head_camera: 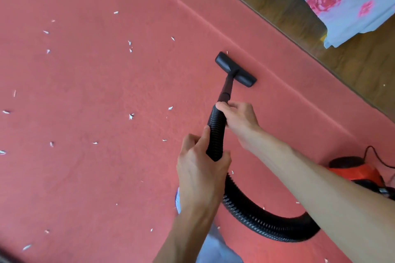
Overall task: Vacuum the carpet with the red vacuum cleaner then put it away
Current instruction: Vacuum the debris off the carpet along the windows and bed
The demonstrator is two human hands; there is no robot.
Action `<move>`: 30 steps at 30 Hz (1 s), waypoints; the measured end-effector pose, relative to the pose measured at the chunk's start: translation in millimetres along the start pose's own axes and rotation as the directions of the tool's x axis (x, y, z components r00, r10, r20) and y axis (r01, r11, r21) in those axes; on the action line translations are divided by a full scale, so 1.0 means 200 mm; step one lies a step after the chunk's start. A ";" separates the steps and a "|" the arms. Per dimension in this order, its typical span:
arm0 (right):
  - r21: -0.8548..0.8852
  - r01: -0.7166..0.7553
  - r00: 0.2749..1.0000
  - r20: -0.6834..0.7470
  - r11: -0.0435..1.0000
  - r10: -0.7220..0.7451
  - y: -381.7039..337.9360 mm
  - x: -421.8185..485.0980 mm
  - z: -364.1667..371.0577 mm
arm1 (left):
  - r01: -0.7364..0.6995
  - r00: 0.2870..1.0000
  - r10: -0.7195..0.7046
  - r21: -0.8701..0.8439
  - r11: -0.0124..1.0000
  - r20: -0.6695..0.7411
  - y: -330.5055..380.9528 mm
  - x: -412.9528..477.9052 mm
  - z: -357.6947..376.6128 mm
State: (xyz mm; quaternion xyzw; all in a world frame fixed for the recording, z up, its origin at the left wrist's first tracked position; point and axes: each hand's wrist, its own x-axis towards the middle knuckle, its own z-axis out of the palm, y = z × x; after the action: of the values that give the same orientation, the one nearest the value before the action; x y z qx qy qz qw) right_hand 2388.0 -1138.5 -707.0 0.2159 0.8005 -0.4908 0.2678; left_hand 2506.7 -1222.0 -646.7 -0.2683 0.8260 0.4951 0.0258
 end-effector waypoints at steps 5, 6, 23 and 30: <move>-0.092 0.027 0.999 -0.025 0.995 -0.030 -0.16 0.28 0.04 | 0.026 1.000 -0.027 -0.017 1.000 -0.006 0.03 0.29 0.10; -0.107 0.018 0.999 -0.024 0.994 -0.021 -0.19 0.32 0.04 | 0.031 1.000 -0.031 -0.010 0.999 0.006 0.04 0.35 0.12; -0.032 -0.183 0.981 -0.078 0.983 0.180 -0.52 0.05 0.14 | -0.098 0.981 0.112 -0.094 0.991 0.155 0.13 0.48 -0.36; -0.087 -0.214 0.972 -0.123 0.973 0.202 -0.47 0.00 0.47 | 0.032 0.956 -0.045 0.049 0.998 0.291 -0.06 0.55 -0.59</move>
State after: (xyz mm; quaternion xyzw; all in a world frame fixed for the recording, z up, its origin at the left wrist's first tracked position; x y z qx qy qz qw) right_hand 2350.8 -1263.6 -680.0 0.3126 0.8107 -0.4066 0.2824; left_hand 2445.2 -1371.3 -630.4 -0.2079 0.8183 0.5104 0.1629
